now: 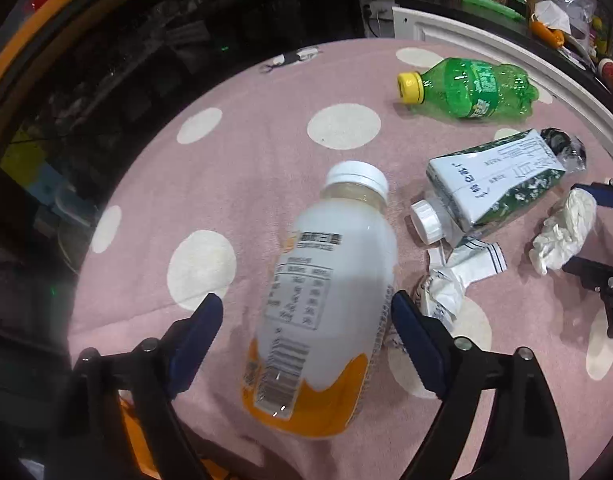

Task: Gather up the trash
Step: 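Grasp the white-orange bottle with the left gripper while the right gripper grasps white tissue, then carry the tissue to the bin and open the right gripper while the left gripper carries the bottle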

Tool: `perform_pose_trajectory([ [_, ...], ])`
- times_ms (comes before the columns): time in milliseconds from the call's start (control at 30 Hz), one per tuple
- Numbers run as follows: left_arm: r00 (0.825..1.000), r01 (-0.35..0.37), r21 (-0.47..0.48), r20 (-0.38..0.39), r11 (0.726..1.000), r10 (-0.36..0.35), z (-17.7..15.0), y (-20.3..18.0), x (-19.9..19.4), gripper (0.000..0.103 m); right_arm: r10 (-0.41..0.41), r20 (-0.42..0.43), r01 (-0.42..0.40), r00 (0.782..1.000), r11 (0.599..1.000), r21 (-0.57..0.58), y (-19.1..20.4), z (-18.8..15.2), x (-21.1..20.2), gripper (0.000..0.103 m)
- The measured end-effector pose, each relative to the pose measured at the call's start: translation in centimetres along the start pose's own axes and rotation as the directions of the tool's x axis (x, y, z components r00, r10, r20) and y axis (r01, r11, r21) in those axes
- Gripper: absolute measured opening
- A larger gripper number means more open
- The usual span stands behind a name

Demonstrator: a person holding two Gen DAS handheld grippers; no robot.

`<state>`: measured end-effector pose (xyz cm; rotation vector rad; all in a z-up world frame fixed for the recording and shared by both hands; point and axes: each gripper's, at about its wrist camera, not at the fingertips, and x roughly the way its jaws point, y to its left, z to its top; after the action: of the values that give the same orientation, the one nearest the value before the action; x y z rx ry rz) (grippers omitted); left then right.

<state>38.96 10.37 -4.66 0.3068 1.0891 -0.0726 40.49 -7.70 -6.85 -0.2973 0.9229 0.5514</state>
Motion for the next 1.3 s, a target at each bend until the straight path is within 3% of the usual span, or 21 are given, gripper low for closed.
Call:
perform_pose_trajectory([
  [67, 0.999, -0.001, -0.016, -0.033, 1.0, 0.0, 0.3, 0.3, 1.2, 0.081, 0.007, -0.004, -0.007, 1.0, 1.0, -0.016, 0.4, 0.1, 0.5, 0.048],
  [167, 0.999, -0.005, -0.03, -0.045, 1.0, 0.004, 0.4, 0.3, 2.1, 0.067, 0.019, 0.009, -0.019, 1.0, 1.0, -0.01, 0.9, 0.1, 0.5, 0.034],
  [433, 0.999, -0.021, -0.141, 0.031, 0.99, 0.025, -1.2, 0.3, 0.2, 0.06, 0.059, 0.065, -0.062, 0.996, 0.997, 0.049, 1.6, -1.1, -1.9, 0.031],
  [667, 0.988, 0.021, -0.236, 0.153, 0.972, 0.016, -4.4, -0.1, -3.8, 0.06, 0.078, 0.109, -0.089, 0.991, 0.991, 0.097, 2.5, -4.2, -6.1, 0.031],
  [833, 0.967, 0.048, -0.255, 0.253, 0.966, 0.019, -7.2, -1.5, -7.6, 0.06, 0.065, 0.143, -0.08, 0.988, 0.992, 0.102, 3.5, -7.2, -9.7, 0.031],
  [967, 0.942, 0.055, -0.206, 0.335, 0.977, 0.018, -9.8, -4.2, -10.9, 0.06, 0.063, 0.166, -0.082, 0.984, 0.991, 0.108, 3.7, -9.4, -12.0, 0.031],
  [1300, 0.892, 0.169, -0.08, 0.436, 0.982, -0.118, -14.1, -11.9, -15.2, 0.06, 0.033, 0.199, -0.066, 0.98, 0.985, 0.162, 4.0, -15.7, -16.6, 0.031],
])
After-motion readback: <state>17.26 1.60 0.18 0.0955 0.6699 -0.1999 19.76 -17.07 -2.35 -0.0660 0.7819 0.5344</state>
